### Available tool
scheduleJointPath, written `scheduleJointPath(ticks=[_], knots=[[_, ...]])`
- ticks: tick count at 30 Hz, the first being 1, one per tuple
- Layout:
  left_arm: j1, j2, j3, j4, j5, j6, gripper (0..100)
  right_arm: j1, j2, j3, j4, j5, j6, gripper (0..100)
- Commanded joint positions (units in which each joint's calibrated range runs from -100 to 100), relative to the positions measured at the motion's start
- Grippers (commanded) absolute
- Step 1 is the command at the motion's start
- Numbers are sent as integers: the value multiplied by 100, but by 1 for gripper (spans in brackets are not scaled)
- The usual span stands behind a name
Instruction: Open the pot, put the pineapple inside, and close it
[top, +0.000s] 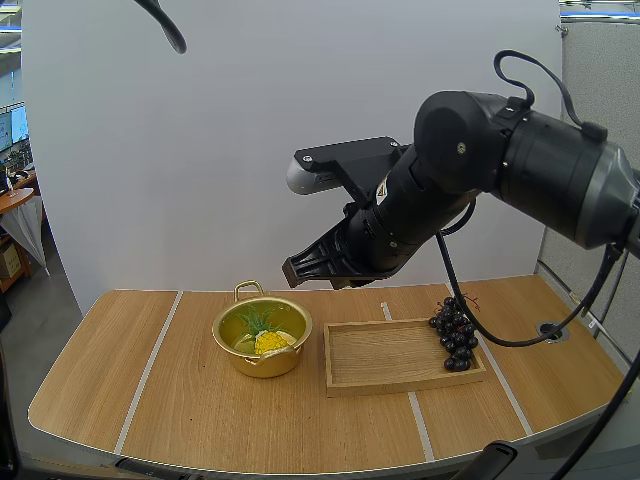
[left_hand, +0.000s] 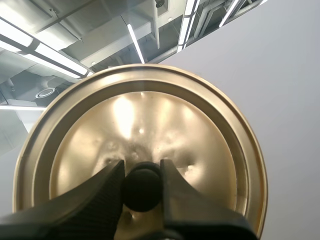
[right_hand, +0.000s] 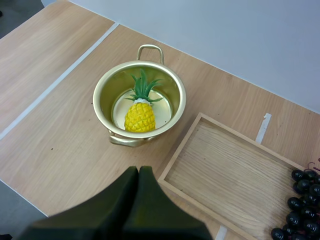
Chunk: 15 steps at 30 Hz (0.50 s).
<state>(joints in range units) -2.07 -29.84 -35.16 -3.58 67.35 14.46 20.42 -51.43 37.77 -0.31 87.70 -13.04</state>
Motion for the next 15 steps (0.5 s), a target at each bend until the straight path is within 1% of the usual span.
scheduleJointPath(ticks=[1,15], knots=[[-17,-26,-27,18,-187,-57,0,-25,-137,7,-43,-87,-35,0],[-17,-26,-27,18,-187,-57,0,-25,-137,7,-43,-192,-35,0]])
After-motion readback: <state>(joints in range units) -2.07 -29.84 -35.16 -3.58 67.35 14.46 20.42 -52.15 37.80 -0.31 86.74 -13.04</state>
